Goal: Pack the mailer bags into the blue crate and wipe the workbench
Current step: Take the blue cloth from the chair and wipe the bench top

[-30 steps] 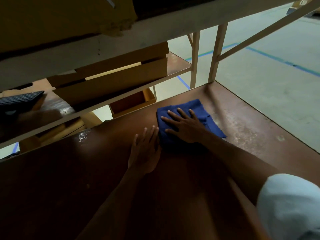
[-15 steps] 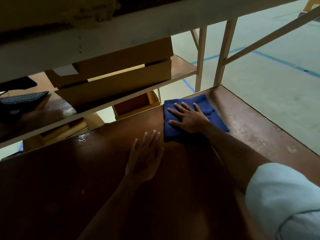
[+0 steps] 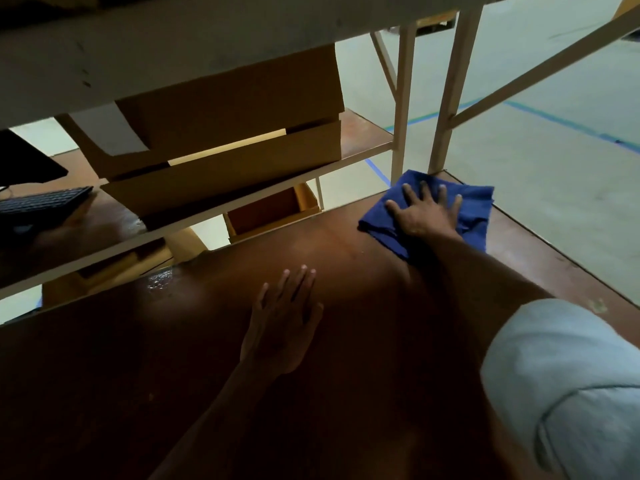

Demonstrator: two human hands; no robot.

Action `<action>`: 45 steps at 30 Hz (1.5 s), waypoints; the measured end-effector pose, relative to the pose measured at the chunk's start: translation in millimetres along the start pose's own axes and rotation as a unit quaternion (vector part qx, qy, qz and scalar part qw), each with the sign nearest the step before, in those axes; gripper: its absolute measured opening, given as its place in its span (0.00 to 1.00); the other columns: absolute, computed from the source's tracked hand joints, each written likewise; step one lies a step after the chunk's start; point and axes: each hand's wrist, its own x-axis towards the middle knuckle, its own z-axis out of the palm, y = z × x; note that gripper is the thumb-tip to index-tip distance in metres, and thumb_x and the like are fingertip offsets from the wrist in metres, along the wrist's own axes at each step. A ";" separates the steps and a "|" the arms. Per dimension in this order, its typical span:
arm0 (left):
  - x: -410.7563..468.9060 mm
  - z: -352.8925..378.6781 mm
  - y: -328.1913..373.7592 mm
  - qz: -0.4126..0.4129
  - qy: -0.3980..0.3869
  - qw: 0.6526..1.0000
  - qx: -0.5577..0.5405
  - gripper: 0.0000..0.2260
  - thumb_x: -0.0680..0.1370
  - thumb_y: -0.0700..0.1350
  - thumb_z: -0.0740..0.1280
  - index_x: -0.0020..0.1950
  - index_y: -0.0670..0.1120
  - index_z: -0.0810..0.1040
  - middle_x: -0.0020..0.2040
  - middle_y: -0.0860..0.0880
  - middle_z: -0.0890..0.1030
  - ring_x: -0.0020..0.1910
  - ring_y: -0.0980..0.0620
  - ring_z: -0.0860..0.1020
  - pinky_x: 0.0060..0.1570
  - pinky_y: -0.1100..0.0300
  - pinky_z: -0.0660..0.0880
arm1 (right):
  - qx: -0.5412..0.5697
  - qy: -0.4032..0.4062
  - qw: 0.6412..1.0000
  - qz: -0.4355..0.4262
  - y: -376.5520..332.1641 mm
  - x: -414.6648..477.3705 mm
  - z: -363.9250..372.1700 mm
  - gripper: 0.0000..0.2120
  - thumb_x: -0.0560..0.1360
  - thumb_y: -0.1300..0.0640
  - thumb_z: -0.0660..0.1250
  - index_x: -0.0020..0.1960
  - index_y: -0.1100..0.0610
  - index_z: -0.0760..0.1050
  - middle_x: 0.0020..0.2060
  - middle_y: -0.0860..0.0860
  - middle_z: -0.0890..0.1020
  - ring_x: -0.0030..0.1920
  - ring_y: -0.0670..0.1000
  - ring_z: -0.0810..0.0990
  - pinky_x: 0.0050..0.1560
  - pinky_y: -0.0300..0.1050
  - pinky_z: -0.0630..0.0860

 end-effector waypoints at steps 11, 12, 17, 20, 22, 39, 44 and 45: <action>-0.5 3.7 -1.5 -0.002 0.011 1.000 0.007 0.32 0.79 0.65 0.36 0.83 0.60 0.44 0.83 0.60 0.44 0.82 0.57 0.41 0.79 0.49 0.44 | 0.016 0.068 0.997 0.044 31.7 29.6 -2.8 0.40 0.73 0.24 0.39 0.81 0.42 0.50 0.82 0.54 0.49 0.81 0.60 0.45 0.77 0.65 0.39; -1.3 2.4 -1.0 -0.001 0.008 1.000 0.006 0.32 0.79 0.65 0.36 0.83 0.60 0.44 0.83 0.60 0.44 0.82 0.57 0.42 0.79 0.49 0.44 | 0.000 0.047 0.999 -0.024 33.1 27.9 -5.5 0.40 0.73 0.24 0.39 0.81 0.40 0.48 0.82 0.52 0.48 0.81 0.59 0.44 0.77 0.64 0.39; -1.5 -4.6 3.4 -0.007 -0.002 1.000 0.000 0.33 0.78 0.65 0.35 0.83 0.60 0.45 0.83 0.59 0.45 0.82 0.56 0.42 0.79 0.48 0.44 | 0.015 0.044 0.999 -0.029 30.8 6.1 -5.7 0.41 0.72 0.22 0.36 0.80 0.38 0.46 0.82 0.51 0.46 0.81 0.59 0.43 0.76 0.64 0.38; -2.2 -6.1 2.6 -0.005 -0.013 1.000 -0.005 0.32 0.78 0.65 0.36 0.83 0.60 0.45 0.83 0.58 0.46 0.82 0.55 0.43 0.79 0.48 0.45 | -0.026 -0.004 0.986 -0.167 23.2 -18.5 -1.6 0.38 0.73 0.22 0.34 0.80 0.35 0.41 0.82 0.49 0.44 0.81 0.55 0.41 0.76 0.64 0.38; -2.8 -4.5 2.6 -0.005 -0.006 1.000 -0.014 0.32 0.79 0.65 0.38 0.83 0.59 0.47 0.84 0.58 0.48 0.82 0.55 0.44 0.79 0.47 0.46 | -0.017 -0.007 0.989 -0.146 32.8 -32.1 -6.4 0.38 0.72 0.22 0.34 0.79 0.35 0.41 0.82 0.48 0.44 0.81 0.58 0.41 0.75 0.66 0.36; -2.4 -2.2 0.9 0.006 -0.002 1.000 -0.008 0.34 0.78 0.65 0.36 0.83 0.55 0.50 0.84 0.55 0.51 0.83 0.51 0.48 0.79 0.44 0.48 | 0.001 0.037 0.999 -0.017 91.6 -164.6 0.4 0.37 0.73 0.23 0.36 0.79 0.34 0.42 0.82 0.46 0.47 0.81 0.59 0.43 0.76 0.67 0.39; -0.6 -1.8 1.7 0.008 -0.004 1.000 -0.004 0.31 0.83 0.65 0.47 0.83 0.53 0.54 0.84 0.52 0.53 0.82 0.49 0.50 0.78 0.42 0.48 | -0.046 0.020 0.989 -0.142 80.3 -240.9 11.6 0.36 0.75 0.24 0.39 0.80 0.35 0.43 0.82 0.44 0.46 0.81 0.55 0.42 0.77 0.65 0.41; -2.6 -4.2 3.7 0.017 0.005 1.000 -0.007 0.31 0.82 0.65 0.49 0.82 0.52 0.58 0.83 0.50 0.56 0.82 0.48 0.53 0.78 0.41 0.49 | -0.046 0.006 0.985 -0.169 84.6 -256.9 12.6 0.36 0.75 0.24 0.38 0.79 0.34 0.43 0.81 0.42 0.46 0.81 0.53 0.42 0.78 0.63 0.41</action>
